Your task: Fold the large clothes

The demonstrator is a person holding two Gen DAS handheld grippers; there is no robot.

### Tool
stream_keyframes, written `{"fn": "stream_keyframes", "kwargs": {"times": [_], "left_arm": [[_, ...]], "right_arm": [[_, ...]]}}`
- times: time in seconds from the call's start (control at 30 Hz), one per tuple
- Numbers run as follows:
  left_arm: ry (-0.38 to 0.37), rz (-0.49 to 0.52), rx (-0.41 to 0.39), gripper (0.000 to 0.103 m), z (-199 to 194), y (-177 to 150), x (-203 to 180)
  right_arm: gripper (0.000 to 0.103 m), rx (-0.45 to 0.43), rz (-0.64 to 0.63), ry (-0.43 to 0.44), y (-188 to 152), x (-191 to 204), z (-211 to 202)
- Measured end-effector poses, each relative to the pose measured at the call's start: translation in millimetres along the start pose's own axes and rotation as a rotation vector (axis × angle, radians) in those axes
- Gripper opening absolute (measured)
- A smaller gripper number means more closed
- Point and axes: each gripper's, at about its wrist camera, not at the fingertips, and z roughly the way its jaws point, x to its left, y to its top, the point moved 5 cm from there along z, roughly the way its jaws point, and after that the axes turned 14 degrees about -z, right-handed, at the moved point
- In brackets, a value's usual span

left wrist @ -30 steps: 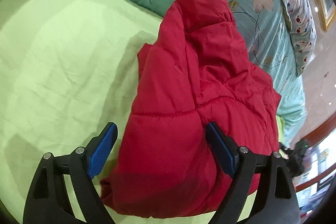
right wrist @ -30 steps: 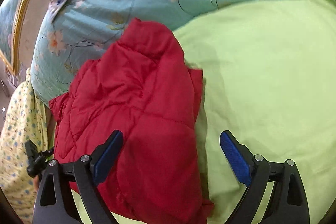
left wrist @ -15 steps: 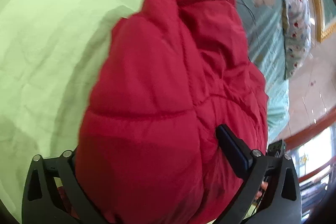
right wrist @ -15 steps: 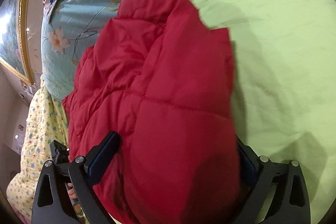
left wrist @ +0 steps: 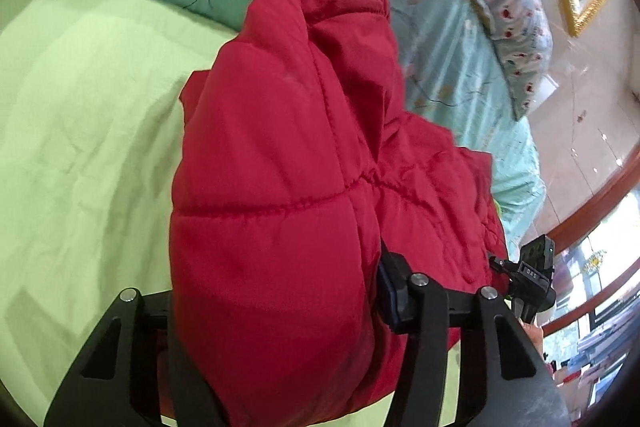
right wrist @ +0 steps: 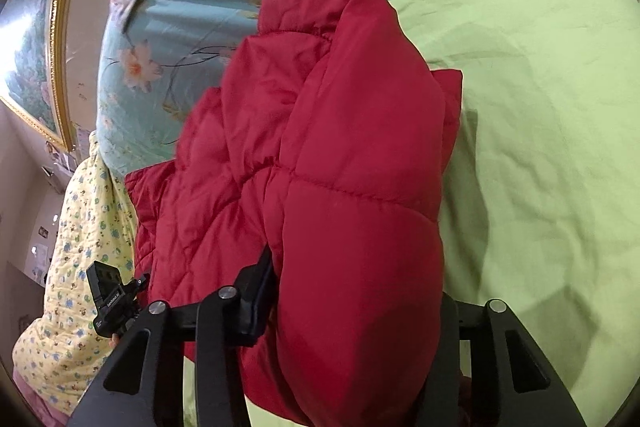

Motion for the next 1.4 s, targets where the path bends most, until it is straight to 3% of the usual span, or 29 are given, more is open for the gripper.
{"fn": "stream_keyframes", "kwargs": {"times": [0.17,0.43,0.6,0.8,0.93,1.2,1.4], "left_arm": [[-0.031,0.013,0.004,0.051,-37,-32,-7],[-0.073,-0.029,0.015,0.051,-92,-95,8],[-0.065,-0.024,0.019,0.051,-101,-115,19],[0.054,-0.019,-0.001,0.051,-81,-116,37],[0.085,-0.030,-0.012,0.055,-70,-114,44],[0.204,0.029,-0.074,0.078,-61,-112,40],[0.224,0.021,-0.100,0.081,-73,-115,37]], "right_arm": [[0.043,0.010,-0.034,0.021,-26,27,-33],[0.043,0.042,-0.029,0.057,-96,53,-78],[0.043,0.044,-0.017,0.064,-119,57,-89],[0.045,0.029,-0.004,0.027,-117,51,-79],[0.053,0.025,0.010,-0.013,-121,41,-73],[0.066,0.004,0.048,-0.056,-131,25,-64],[0.070,0.000,0.057,-0.077,-136,23,-69]]}}
